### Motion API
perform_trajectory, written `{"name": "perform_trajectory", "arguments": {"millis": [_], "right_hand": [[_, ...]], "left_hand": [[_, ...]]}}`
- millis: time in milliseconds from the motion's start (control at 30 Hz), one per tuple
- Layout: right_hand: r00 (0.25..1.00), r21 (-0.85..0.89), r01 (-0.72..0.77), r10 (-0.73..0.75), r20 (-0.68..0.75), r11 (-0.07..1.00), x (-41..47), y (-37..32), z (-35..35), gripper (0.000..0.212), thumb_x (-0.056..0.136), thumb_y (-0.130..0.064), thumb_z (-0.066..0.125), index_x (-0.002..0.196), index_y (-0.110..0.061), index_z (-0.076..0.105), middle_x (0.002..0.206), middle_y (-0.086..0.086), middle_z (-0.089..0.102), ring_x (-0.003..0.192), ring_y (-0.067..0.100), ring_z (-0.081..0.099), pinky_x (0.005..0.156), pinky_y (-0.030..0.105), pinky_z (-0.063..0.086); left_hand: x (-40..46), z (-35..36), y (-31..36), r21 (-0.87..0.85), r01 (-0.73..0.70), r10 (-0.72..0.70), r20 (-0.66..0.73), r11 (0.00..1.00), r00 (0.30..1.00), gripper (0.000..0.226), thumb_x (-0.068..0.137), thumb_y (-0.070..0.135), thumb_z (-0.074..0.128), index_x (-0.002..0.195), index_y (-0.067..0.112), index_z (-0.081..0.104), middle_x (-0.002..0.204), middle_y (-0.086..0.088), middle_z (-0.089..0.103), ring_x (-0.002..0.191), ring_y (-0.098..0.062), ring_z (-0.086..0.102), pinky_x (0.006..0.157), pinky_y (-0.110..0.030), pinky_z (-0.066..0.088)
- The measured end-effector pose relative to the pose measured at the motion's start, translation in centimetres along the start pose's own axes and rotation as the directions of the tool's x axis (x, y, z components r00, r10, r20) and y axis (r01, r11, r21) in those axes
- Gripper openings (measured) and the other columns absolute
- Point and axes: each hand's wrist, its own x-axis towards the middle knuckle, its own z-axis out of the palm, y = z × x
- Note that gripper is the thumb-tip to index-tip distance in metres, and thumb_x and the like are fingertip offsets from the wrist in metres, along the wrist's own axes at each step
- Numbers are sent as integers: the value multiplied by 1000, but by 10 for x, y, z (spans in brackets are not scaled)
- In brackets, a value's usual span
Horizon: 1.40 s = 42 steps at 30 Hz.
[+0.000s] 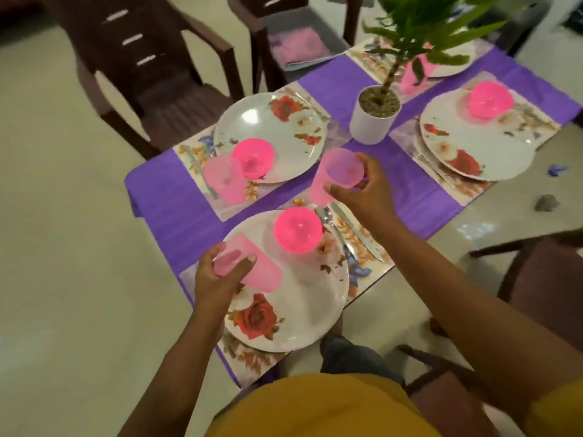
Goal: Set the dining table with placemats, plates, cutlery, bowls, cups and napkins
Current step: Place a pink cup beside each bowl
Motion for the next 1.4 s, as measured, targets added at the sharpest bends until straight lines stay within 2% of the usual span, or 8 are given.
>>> {"name": "perform_trajectory", "arguments": {"millis": [200, 300, 367, 567, 700, 1033, 1200, 1400], "right_hand": [[961, -156, 137, -93, 261, 978, 47, 7, 12, 85, 71, -33, 93, 143, -27, 49, 128, -6, 61, 111, 18, 64, 94, 42, 58], [928, -157, 174, -109, 357, 972, 58, 9, 18, 83, 73, -29, 93, 143, -25, 49, 125, -8, 59, 111, 17, 63, 79, 12, 55], [909, -161, 185, -106, 403, 969, 61, 12, 21, 82, 73, -26, 93, 143, -25, 49, 122, -9, 58, 109, 16, 62, 69, 4, 47], [860, -174, 233, -119, 497, 957, 63, 23, 25, 78, 73, -26, 93, 139, -28, 51, 117, -13, 58, 109, 17, 61, 75, 18, 50], [847, -177, 251, -127, 516, 952, 61, 30, 25, 79, 70, -36, 94, 135, -30, 50, 116, -19, 59, 109, 17, 62, 84, 40, 59], [838, -189, 250, -114, 534, 950, 61, 36, 17, 91, 69, -36, 95, 143, -24, 42, 125, -2, 60, 108, 24, 64, 71, 26, 51], [850, -214, 232, -91, 519, 949, 55, 30, 5, 122, 58, -53, 94, 156, -27, 26, 151, 7, 42, 131, 27, 52, 94, 44, 53], [911, -110, 286, -235, 340, 952, 24, 13, -31, 83, 78, -22, 85, 148, -29, 41, 143, -2, 43, 127, 19, 52, 98, 47, 54]], "left_hand": [[-14, 16, -5, -73, 25, -35, -140, 997, 989, 66, 84, 21, 86, 142, 25, 54, 117, 20, 62, 116, -17, 64, 88, -42, 61], [-19, 25, -9, -96, 11, -29, -194, 995, 981, 68, 84, 22, 86, 144, 25, 53, 114, 24, 60, 117, -19, 62, 88, -41, 61], [-23, 30, -12, -108, 8, -33, -227, 994, 973, 68, 83, 23, 88, 143, 28, 54, 116, 24, 60, 120, -20, 62, 90, -44, 61], [-36, 38, -20, -129, -9, -31, -301, 992, 953, 75, 69, 41, 93, 135, 37, 58, 125, 22, 58, 122, -20, 62, 96, -51, 60], [-41, 42, -24, -112, -19, -19, -327, 994, 945, 59, 79, 34, 90, 129, 43, 58, 124, 23, 56, 122, -21, 60, 96, -47, 60], [-57, 57, -23, -91, -88, 50, -360, 992, 932, 59, 83, 26, 86, 131, 39, 55, 120, 23, 56, 117, -15, 59, 74, -20, 53], [-61, 61, -19, -82, -115, 78, -362, 990, 929, 69, 81, 32, 89, 141, 35, 55, 129, 15, 58, 124, -21, 60, 92, -43, 62], [-58, 74, 2, -77, -199, 179, -211, 977, 961, 82, 67, 46, 92, 140, 35, 56, 117, 23, 71, 111, -3, 68, 93, -43, 62]]}}
